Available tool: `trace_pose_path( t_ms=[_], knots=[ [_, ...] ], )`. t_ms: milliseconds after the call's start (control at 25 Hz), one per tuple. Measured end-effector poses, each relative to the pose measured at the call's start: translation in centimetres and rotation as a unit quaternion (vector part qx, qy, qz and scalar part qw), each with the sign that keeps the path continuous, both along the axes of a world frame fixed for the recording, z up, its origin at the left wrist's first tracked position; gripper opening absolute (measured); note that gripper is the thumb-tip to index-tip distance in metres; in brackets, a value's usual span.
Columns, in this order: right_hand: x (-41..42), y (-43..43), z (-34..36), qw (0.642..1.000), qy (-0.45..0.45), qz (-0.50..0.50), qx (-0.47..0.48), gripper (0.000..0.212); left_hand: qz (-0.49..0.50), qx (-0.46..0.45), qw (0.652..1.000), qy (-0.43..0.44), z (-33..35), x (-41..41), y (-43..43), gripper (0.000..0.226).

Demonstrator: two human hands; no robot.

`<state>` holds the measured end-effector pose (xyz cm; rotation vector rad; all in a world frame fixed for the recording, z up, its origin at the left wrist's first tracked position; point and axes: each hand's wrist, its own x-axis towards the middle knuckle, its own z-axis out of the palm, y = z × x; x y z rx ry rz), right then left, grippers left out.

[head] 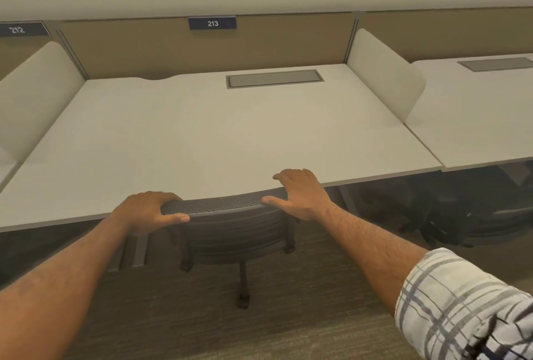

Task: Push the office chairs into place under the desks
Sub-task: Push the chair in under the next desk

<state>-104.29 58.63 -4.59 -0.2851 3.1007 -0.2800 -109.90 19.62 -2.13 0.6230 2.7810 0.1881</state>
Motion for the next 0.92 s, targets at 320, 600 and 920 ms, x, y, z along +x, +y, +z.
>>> trace_pose_path(
  t_ms=[320, 600, 920],
  knots=[
    [1.5, 3.1, 2.5, 1.000, 0.004, -0.003, 0.017, 0.088, -0.003, -0.038, 0.992, 0.117, 2.2, 4.1, 2.5, 0.093],
    [7.0, 6.6, 6.6, 0.993, 0.109, -0.035, 0.004, 0.081, -0.027, -0.035, 0.971, 0.236, 5.4, 8.3, 9.8, 0.087],
    [21.6, 11.0, 7.1, 0.984, 0.120, -0.130, 0.032, 0.092, -0.131, 0.033, 0.950, 0.281, 5.2, 15.9, 18.9, 0.102]
  ],
)
